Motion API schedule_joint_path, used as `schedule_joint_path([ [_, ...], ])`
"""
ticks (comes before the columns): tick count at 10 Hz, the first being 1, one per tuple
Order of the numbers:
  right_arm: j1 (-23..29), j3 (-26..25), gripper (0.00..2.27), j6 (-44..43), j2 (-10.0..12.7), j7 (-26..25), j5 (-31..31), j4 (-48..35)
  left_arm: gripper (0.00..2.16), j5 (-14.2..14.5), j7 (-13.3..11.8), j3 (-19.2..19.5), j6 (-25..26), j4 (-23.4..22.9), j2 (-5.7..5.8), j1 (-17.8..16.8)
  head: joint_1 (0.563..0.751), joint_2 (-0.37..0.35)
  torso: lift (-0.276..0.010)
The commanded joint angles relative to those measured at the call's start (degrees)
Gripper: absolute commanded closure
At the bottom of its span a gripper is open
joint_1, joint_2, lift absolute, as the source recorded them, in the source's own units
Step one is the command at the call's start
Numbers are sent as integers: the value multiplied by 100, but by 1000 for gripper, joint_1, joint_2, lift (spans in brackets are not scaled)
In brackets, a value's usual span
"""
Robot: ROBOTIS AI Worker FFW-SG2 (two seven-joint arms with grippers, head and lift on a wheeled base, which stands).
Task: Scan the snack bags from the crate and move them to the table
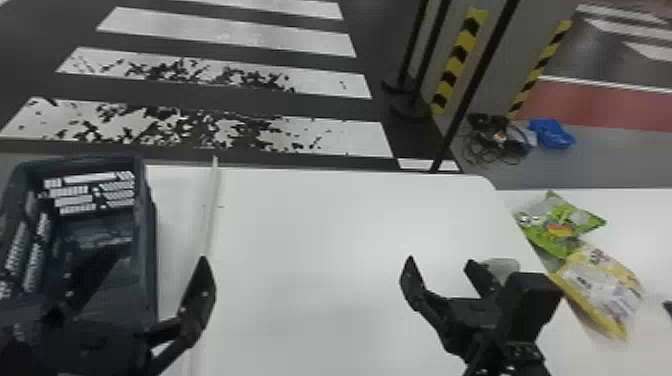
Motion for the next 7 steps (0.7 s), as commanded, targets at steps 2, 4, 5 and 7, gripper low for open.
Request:
schedule_joint_path([
  [2, 488, 264, 80, 36, 23, -127, 158, -410, 9, -439, 270, -493, 655, -239, 111, 256, 695, -188, -95],
  [4, 1024, 202, 80, 36, 6, -136, 158, -840, 9, -35, 6, -256, 1077, -371, 111, 458, 695, -218, -95],
  [5, 1323, 158, 80, -104, -29, -136, 158, -1007, 9, 343, -275, 8, 1183, -432, 102, 634, 695, -226, -95],
  [7, 1754, 140, 80, -474, -47, -136, 158, -1104, 9, 396, -284, 131, 1341, -476, 67, 845, 695, -235, -95],
])
